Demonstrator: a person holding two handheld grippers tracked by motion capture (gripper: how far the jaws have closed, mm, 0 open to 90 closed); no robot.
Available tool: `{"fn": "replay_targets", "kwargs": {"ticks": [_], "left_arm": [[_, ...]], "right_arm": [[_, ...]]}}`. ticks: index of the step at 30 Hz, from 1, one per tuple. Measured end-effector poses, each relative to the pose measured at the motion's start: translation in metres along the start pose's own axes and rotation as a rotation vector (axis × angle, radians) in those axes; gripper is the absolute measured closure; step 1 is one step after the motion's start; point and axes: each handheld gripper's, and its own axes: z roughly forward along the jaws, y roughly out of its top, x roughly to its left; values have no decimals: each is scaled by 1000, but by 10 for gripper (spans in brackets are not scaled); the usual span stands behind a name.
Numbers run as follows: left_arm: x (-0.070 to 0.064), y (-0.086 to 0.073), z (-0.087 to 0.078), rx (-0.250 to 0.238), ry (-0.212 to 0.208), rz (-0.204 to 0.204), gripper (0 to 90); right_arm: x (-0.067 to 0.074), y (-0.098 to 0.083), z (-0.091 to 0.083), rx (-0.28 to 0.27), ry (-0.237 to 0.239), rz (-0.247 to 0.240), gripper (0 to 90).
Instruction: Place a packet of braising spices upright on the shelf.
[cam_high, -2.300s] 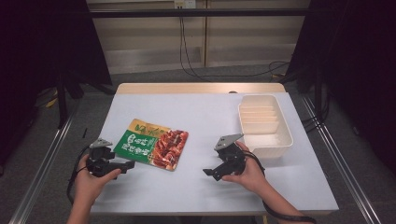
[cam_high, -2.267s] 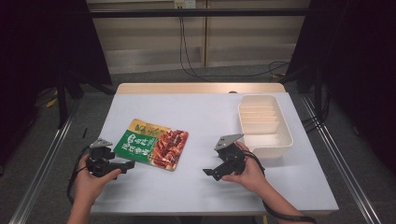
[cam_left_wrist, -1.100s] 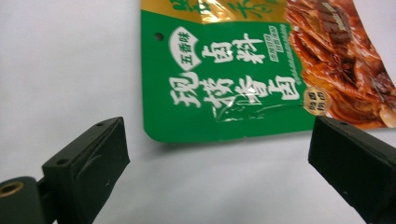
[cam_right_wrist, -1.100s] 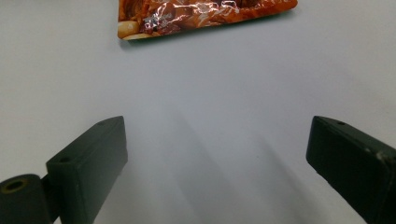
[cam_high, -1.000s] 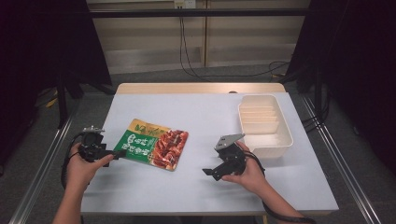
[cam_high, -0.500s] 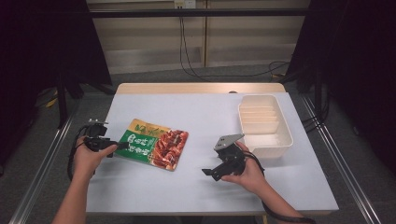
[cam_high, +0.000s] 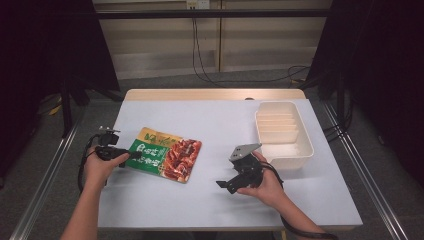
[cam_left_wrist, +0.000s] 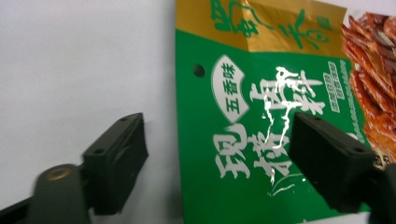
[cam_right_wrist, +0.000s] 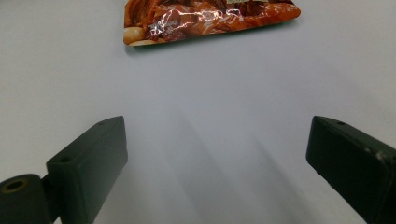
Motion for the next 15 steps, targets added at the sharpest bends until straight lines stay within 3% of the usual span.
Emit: {"fn": "replay_targets", "kwargs": {"ticks": [1,5,6,8,9,10,15], "left_arm": [[-1,-1,0,-12,-6,-24,226],[-1,-2,0,-20,-33,-28,277],[-2,-3,0,-14,-61,-29,312],[-3,-3,0,-14,-51,-14,331],[-4,-2,1,-21,-60,-33,343],[-3,-1,0,1,-55,-9,343],[-3,1,0,8,-78,-28,400]], "right_arm": [[0,0,0,3,0,0,51],[0,0,0,-1,-1,1,51],[0,1,-1,-1,-8,-1,51],[0,1,-1,-2,-8,-2,53],[1,1,-1,2,-4,-1,53],[1,1,-1,2,-4,-1,53],[2,1,0,2,-6,-11,53]]}}
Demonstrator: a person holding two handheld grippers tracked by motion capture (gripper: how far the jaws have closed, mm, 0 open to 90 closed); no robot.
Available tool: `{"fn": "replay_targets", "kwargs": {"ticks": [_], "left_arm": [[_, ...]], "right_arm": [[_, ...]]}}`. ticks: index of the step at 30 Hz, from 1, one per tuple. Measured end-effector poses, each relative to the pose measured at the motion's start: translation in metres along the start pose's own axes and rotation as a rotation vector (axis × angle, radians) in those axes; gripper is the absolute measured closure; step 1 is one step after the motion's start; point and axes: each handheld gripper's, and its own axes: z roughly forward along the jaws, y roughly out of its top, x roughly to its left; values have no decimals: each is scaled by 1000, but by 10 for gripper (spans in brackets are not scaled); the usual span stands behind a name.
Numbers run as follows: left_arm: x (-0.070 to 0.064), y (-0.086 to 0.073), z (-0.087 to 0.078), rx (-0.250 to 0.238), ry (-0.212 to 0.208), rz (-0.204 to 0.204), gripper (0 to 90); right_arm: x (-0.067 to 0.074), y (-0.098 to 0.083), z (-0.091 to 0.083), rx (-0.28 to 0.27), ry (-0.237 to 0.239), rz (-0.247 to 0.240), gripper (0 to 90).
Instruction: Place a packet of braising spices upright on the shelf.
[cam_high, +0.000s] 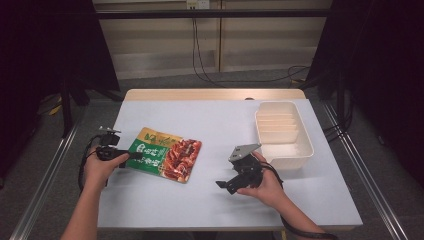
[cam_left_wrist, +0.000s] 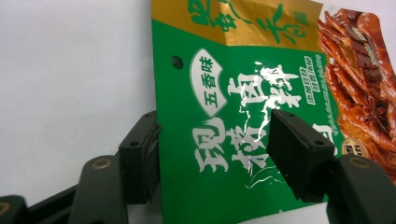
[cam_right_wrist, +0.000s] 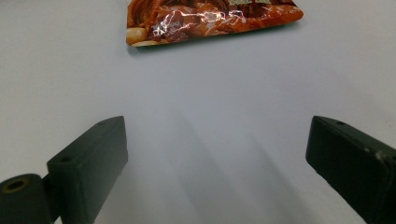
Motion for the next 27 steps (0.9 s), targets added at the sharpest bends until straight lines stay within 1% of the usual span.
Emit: {"fn": "replay_targets", "kwargs": {"ticks": [1,3,4,5,7,8,9,10,11,12,13,14,15,17,18,20,21,22,23,24,25,26,27], "left_arm": [[0,0,0,-5,-4,-2,415],[-1,1,-2,-18,-18,-26,448],[-1,1,-1,-24,-18,-36,452],[-1,1,-1,-24,-18,-36,452],[-2,2,-1,3,-40,-28,452],[-2,2,-1,3,-40,-28,452],[-3,2,-1,22,-51,-18,453],[-3,2,-1,22,-51,-18,453],[-4,3,0,35,-66,-11,454],[-4,3,0,35,-66,-11,456],[-4,3,0,45,-64,3,457],[-4,3,1,52,-66,4,457],[-4,3,2,53,-67,-3,459],[-4,3,3,54,-70,-3,467],[-3,4,3,61,-64,3,471],[-5,4,5,50,-81,-33,478],[-4,5,5,68,-80,-16,487],[-4,5,5,73,-78,-16,487],[-4,7,6,83,-69,0,504],[-4,7,6,83,-69,0,511],[-5,7,7,81,-70,-16,511],[-5,8,7,90,-74,-13,542],[-6,9,8,82,-67,-13,605]], "right_arm": [[0,0,0,-2,2,0,54],[-1,0,0,-3,0,4,54],[-1,0,0,-2,0,5,55],[-1,0,0,-2,0,5,55],[-1,0,0,-7,-5,8,56],[-1,0,0,-7,-5,8,56],[0,0,0,-7,-4,5,56],[0,0,0,-7,-4,5,56],[0,0,1,-6,-2,1,56],[0,0,1,-6,-2,1,56],[0,0,1,1,0,2,56],[0,0,1,1,0,2,56],[1,0,1,-3,1,2,57],[1,0,0,-3,4,3,56],[1,0,0,-3,4,2,57],[1,0,0,-2,-3,2,56],[-1,0,0,-4,0,-1,57],[-1,0,0,-4,0,-1,57],[-1,-1,0,-5,-1,0,57],[-1,-1,0,-5,-1,0,57],[-1,-1,0,-3,0,-3,56],[0,-1,0,-1,0,-2,56],[0,-1,0,-1,-1,-1,57]]}}
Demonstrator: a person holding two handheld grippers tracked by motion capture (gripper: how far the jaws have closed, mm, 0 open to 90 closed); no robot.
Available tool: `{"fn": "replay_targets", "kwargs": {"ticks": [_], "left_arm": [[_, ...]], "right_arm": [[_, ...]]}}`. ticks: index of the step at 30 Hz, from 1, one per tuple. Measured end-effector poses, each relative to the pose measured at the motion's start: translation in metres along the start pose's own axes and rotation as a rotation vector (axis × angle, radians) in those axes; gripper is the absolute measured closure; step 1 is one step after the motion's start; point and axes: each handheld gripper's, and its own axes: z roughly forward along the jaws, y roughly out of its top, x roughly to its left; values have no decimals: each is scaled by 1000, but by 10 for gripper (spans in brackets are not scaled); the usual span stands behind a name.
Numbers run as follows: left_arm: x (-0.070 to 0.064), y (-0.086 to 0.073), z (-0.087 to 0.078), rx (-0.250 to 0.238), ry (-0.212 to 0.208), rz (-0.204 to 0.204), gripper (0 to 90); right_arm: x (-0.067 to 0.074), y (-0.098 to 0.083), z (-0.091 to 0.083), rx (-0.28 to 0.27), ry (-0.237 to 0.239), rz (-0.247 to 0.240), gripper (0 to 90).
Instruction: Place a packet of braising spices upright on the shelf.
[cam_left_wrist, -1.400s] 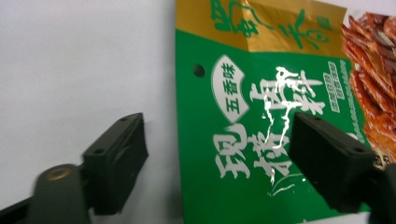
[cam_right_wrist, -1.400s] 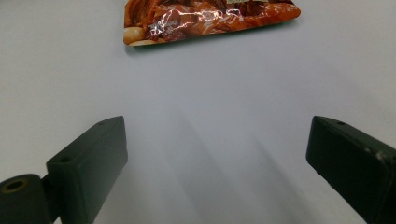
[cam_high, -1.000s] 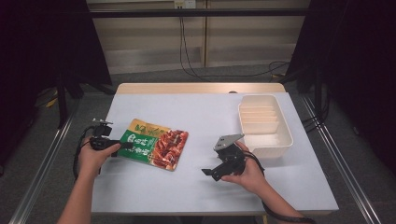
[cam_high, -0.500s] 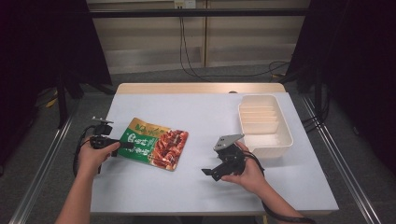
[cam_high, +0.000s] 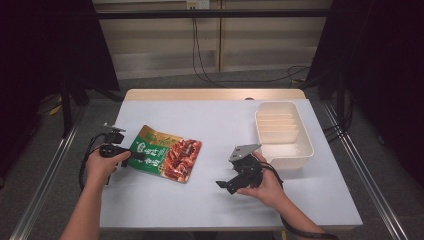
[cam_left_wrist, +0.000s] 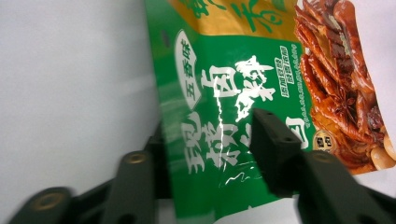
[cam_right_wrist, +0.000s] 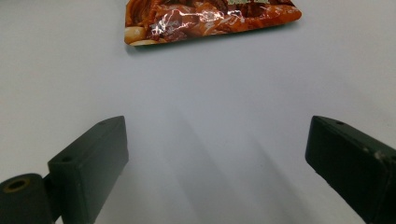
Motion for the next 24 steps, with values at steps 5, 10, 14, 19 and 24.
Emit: {"fn": "replay_targets", "kwargs": {"ticks": [5,10,14,19,24], "left_arm": [[1,2,-2,11,-12,-5,804],[-2,6,-5,34,11,14,900],[-11,14,-18,35,3,22,900],[-22,22,-31,35,-6,48,900],[-36,32,-44,33,-24,77,900]], "right_arm": [[0,0,0,-1,-1,-1,57],[-1,0,0,0,-2,0,57],[-1,-1,1,5,-3,5,56],[-2,0,1,0,1,7,55],[1,1,3,4,14,10,52]]}}
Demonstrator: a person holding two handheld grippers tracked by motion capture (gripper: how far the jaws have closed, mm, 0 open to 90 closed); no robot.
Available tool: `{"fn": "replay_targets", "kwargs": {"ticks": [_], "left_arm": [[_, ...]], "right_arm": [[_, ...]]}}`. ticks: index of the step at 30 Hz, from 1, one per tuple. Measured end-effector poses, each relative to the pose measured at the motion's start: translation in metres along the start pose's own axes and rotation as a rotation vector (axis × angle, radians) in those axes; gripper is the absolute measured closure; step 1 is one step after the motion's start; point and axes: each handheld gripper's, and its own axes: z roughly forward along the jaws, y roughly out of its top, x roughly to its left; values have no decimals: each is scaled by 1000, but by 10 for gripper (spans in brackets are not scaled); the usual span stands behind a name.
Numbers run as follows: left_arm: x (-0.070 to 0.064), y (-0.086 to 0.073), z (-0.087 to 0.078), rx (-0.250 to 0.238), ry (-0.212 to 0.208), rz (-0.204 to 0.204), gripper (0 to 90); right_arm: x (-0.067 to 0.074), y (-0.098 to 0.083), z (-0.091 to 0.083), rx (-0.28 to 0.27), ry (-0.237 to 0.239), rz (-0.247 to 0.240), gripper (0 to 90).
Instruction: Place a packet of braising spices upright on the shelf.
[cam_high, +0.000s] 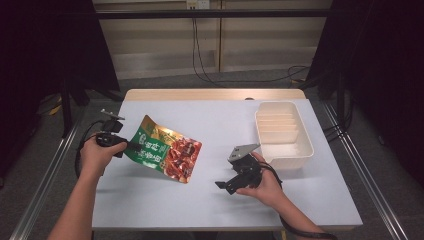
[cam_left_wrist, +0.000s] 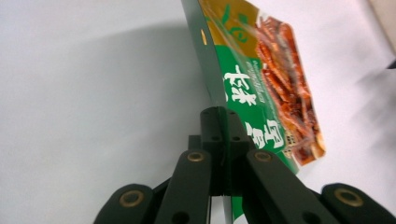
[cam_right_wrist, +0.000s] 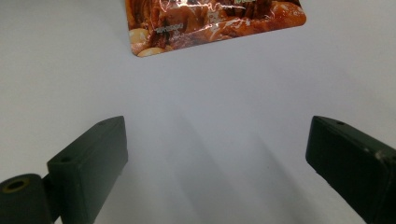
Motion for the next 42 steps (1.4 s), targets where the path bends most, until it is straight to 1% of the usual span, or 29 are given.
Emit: {"fn": "replay_targets", "kwargs": {"ticks": [1,2,3,4,5,7,8,9,12,13,14,15,17,19,21,22,23,24,25,27,28,30,31,35,36,37,38,41,42], "left_arm": [[-3,2,-2,-3,-2,3,900],[-5,4,-5,2,-9,18,900],[-10,5,-6,-14,-21,-5,900],[-15,9,-12,-5,-18,27,900],[-15,9,-12,-5,-18,27,900],[-23,13,-16,-11,-29,28,900],[-30,18,-20,-5,-27,53,900],[-30,18,-20,-5,-27,53,900],[-40,26,-27,15,-23,101,900],[-44,28,-28,8,-25,99,900],[-46,31,-31,28,-26,129,900],[-51,33,-32,10,-25,111,900],[-57,38,-35,22,-22,123,900],[-60,42,-38,36,-35,133,900],[-65,46,-40,46,-30,154,900],[-67,48,-42,63,-25,177,900],[-70,50,-43,69,-26,184,900],[-75,54,-45,78,-30,210,900],[-75,54,-45,78,-30,210,900],[-80,56,-47,78,-21,219,900],[-82,58,-47,84,-24,224,900],[-89,62,-49,97,-16,251,900],[-92,63,-51,103,-14,252,900],[-107,67,-53,110,2,291,900],[-112,68,-53,112,-8,309,900],[-112,68,-53,112,-8,309,900],[-113,68,-52,118,-16,319,900],[-118,68,-52,124,-25,338,900],[-120,68,-51,117,-23,326,900]], "right_arm": [[1,1,0,-1,12,3,51],[1,2,0,-3,12,2,50],[1,2,0,-3,12,2,50],[1,4,1,-3,14,0,48],[1,4,1,-3,14,0,48],[1,6,1,-1,23,2,48],[0,10,1,-3,31,-1,48],[0,10,1,-3,31,-1,48],[0,17,-1,-23,61,23,48],[0,20,-2,-23,63,14,48],[0,22,-2,-25,60,6,46],[0,25,-3,-24,60,0,44],[-2,31,-5,-29,61,-8,43],[-4,37,-5,-20,59,-1,43],[-8,42,-5,-5,74,9,40],[-9,45,-5,1,69,12,40],[-10,48,-5,2,67,2,38],[-14,55,-5,6,60,-10,33],[-16,58,-5,2,66,-11,33],[-17,61,-5,3,64,-9,33],[-19,68,-6,13,60,-17,33],[-20,71,-6,11,55,-21,33],[-21,74,-7,13,56,-24,33],[-25,87,-8,11,54,-41,35],[-28,93,-8,24,57,-47,36],[-28,93,-8,24,57,-47,36],[-30,99,-8,29,52,-59,37],[-32,106,-9,21,58,-70,39],[-33,109,-10,20,54,-76,39]]}}
